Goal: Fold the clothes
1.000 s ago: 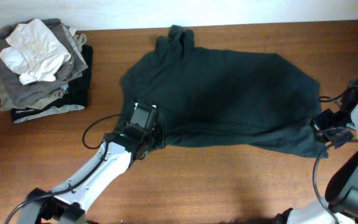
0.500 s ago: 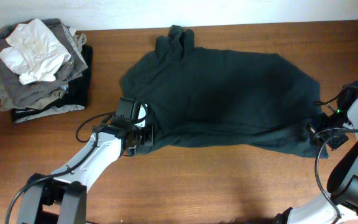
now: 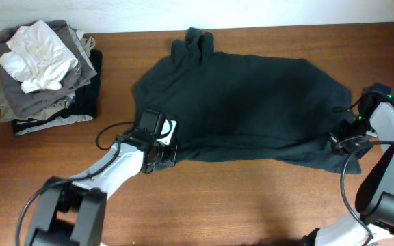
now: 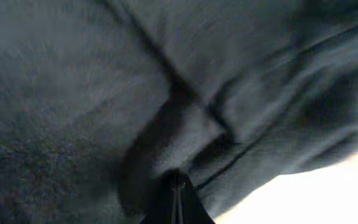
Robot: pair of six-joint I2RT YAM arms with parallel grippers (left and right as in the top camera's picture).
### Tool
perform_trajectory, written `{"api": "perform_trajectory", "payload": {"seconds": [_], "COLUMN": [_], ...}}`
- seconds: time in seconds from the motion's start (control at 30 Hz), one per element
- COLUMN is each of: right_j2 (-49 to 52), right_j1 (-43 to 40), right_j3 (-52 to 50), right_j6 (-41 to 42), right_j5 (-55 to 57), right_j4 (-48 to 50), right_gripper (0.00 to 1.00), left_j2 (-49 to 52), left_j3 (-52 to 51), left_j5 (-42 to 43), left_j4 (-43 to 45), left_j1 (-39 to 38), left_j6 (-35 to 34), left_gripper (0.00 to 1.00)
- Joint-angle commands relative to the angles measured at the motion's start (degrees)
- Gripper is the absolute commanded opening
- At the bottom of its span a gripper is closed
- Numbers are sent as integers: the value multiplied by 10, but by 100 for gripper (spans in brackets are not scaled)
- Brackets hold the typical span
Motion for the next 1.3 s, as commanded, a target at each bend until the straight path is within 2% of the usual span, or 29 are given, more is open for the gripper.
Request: {"api": "perform_trajectory", "payload": {"seconds": [0.0, 0.2, 0.33, 0.6, 0.77, 0.87, 0.9, 0.97, 1.1, 1.27], "right_j2": [3, 3, 3, 3, 3, 3, 3, 3, 3, -1], "right_j1": [4, 3, -7, -15, -15, -16, -19, -27, -50, -77], "right_j3": [-11, -60, -86, -106, -136, -137, -137, -137, -137, -129], "right_j6": [-2, 12, 39, 45, 100, 110, 135, 179, 179, 179], "right_j5": [-1, 2, 8, 12, 25, 32, 48, 80, 83, 83], "right_j4": [9, 56, 75, 78, 89, 89, 80, 63, 57, 55], "right_gripper": [4, 5, 5, 5, 4, 4, 4, 4, 4, 4], "left_j2": [32, 36, 35, 35, 35, 35, 35, 35, 23, -58], "left_j3": [7, 7, 7, 7, 7, 7, 7, 8, 8, 15], "left_j5": [-55, -120, -135, -135, -137, -193, -206, -210, -210, -203], "left_j4": [2, -11, -61, -86, -95, -125, -132, -146, -199, -269], "left_j1": [-1, 2, 24, 52, 52, 54, 56, 59, 63, 63], "left_j6": [-17, -96, -147, -152, -158, -230, -238, -239, -319, -344], "left_gripper": [1, 1, 1, 1, 1, 1, 1, 1, 1, 1]}}
